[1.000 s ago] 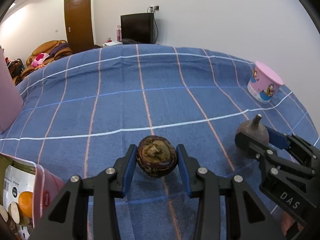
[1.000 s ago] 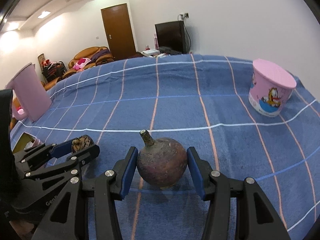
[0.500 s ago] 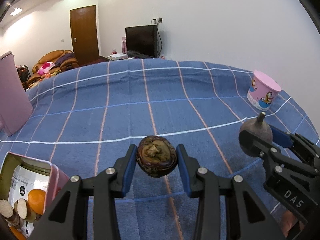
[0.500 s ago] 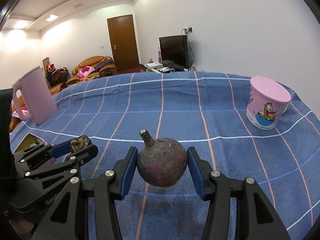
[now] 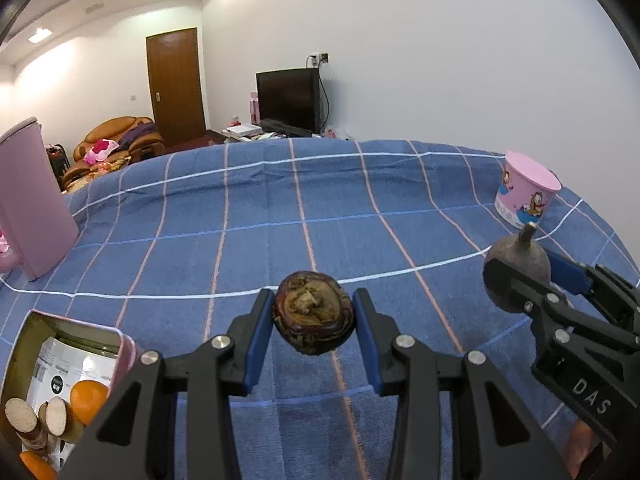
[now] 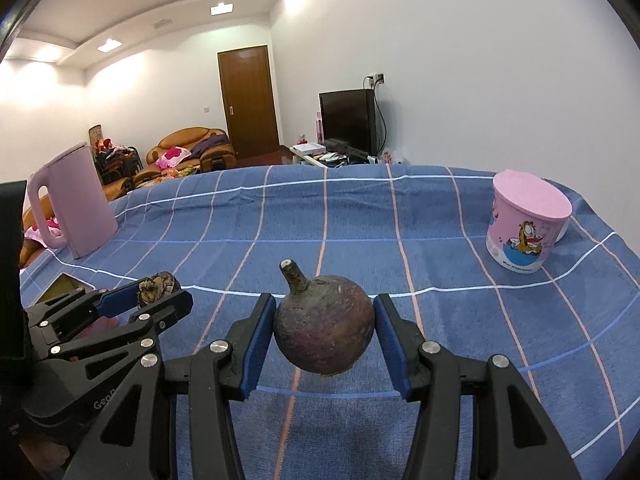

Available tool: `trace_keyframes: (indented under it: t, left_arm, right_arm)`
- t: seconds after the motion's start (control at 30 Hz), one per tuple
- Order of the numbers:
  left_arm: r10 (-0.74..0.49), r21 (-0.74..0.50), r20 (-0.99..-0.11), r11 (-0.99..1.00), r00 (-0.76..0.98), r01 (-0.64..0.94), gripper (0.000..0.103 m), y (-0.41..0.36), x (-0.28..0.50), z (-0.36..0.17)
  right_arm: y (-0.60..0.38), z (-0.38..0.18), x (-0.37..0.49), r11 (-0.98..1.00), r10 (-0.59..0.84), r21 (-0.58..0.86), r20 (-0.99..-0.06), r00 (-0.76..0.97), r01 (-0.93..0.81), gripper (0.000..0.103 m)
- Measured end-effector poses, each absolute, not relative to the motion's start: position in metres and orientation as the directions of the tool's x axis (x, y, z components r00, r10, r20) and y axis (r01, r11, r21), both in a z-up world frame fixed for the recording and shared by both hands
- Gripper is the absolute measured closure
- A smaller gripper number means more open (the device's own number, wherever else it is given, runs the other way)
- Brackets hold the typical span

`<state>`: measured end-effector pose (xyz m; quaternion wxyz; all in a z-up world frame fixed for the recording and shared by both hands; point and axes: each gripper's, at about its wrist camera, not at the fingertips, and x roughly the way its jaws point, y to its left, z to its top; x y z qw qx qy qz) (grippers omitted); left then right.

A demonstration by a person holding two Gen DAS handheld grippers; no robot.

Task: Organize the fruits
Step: 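Lift the brown dried fruit and purple fig off the cloth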

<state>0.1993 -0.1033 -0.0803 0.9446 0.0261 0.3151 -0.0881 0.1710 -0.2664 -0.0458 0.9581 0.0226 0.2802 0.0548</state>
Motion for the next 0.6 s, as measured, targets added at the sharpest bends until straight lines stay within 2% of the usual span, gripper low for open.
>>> trace_keyframes:
  t: [0.6]
  left_arm:
    - [-0.125, 0.025, -0.535, 0.986, 0.836, 0.164, 0.061, -0.103, 0.185, -0.072]
  right_arm:
    - [-0.263, -0.038, 0.156, 0.995, 0.104, 0.048, -0.461, 0.881, -0.092, 0.051]
